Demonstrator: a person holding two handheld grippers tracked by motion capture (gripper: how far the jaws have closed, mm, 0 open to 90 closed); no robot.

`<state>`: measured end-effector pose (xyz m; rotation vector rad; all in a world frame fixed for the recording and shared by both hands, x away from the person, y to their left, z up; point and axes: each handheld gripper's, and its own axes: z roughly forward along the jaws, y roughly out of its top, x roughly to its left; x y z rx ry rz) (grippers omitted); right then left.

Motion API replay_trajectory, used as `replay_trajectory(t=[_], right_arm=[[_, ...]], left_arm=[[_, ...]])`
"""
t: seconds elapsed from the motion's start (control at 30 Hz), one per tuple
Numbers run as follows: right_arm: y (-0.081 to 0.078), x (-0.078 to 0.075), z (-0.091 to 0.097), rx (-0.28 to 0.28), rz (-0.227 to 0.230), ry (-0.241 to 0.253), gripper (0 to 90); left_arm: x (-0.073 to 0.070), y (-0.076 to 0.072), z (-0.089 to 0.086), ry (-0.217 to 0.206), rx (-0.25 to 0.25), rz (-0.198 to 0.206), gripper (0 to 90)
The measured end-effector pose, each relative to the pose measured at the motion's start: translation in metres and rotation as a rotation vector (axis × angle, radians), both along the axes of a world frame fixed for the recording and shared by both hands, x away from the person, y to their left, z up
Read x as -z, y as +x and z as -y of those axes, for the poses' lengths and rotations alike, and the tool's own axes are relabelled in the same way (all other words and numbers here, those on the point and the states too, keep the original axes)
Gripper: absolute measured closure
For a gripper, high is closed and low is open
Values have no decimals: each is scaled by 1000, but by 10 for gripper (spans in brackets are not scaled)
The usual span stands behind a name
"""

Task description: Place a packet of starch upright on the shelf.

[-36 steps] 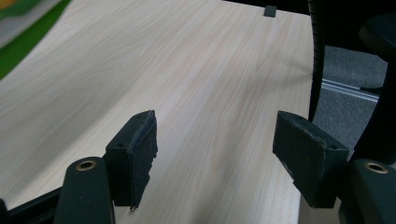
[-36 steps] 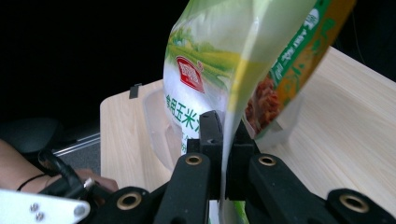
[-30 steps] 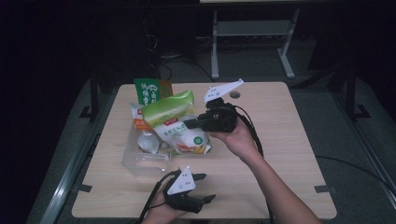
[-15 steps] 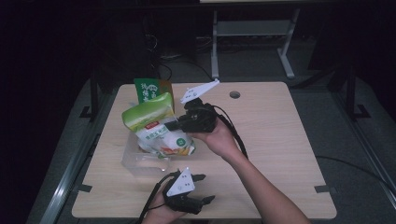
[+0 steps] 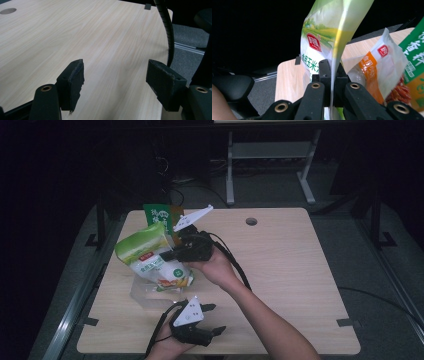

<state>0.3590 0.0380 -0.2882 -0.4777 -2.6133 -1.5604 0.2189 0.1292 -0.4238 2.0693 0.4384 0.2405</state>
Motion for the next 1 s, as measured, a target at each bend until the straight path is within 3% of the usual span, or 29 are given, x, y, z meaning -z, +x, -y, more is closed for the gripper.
replay_trajectory(t=[0.1, 0.4, 0.5, 0.83, 1.0], right_arm=[[3, 3, -8, -5, -7, -4, 885], [8, 20, -37, -33, -44, -3, 885], [9, 27, -46, -41, -55, -6, 885], [9, 53, -62, -58, -88, -52, 885], [8, 60, -62, -65, -80, -66, 872]], left_arm=[[2, -1, -3, -14, -15, -2, 304], [8, -2, -8, 16, -13, 3, 301], [9, -3, -10, 1, -25, -5, 301], [10, -3, -12, 11, -16, 3, 301], [11, -4, -13, 9, -15, 4, 301]])
